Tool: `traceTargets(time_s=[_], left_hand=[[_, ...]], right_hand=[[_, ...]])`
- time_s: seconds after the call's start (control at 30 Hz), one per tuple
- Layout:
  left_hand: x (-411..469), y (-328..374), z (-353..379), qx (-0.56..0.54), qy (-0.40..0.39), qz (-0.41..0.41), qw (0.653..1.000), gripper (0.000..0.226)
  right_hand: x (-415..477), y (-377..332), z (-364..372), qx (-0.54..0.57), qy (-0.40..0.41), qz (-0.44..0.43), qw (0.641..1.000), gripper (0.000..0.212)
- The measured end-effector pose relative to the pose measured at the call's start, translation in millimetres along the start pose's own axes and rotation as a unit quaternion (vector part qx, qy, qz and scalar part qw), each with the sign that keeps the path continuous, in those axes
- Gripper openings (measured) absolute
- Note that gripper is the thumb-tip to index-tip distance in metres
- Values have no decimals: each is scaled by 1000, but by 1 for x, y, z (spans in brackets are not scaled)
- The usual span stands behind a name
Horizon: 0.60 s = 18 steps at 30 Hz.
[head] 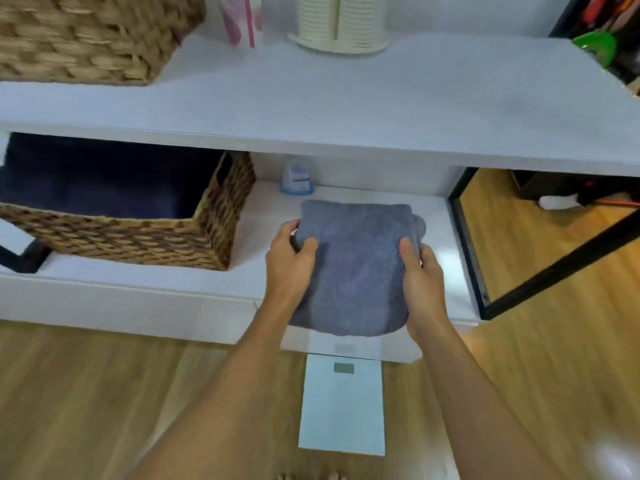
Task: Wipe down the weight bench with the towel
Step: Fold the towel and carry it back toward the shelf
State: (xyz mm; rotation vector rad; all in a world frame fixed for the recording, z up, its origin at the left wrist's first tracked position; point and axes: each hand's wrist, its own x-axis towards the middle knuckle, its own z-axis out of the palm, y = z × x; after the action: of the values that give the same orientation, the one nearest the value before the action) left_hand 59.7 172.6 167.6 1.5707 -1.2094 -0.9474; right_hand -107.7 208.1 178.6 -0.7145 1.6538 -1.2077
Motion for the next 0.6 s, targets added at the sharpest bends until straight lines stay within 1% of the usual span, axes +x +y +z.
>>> traceTargets(time_s=[0.1,0.2,0.3,0.4,0.47,0.57,0.6], left_hand=[[48,-31,31,2,-8,7,1000,31],[87,-73,63,4,-11,13,1000,34],[126,-114,90,10,-32,10,999,40],[173,-142,113,27,-76,2,997,51],[204,-148,126,60,-105,14,993,57],[244,-144,139,78,-119,37,989,61],[252,-144,142,92,-119,52,987,63]], right_hand=[[57,22,13,5,23,14,1000,18],[115,52,19,-7,20,11,1000,19],[172,78,25,-40,7,-8,999,24],[228,94,36,-65,18,-17,998,32],[260,95,47,-105,38,-34,993,38],[298,87,61,-156,70,-72,983,47],[306,85,65,-189,75,-89,975,50]])
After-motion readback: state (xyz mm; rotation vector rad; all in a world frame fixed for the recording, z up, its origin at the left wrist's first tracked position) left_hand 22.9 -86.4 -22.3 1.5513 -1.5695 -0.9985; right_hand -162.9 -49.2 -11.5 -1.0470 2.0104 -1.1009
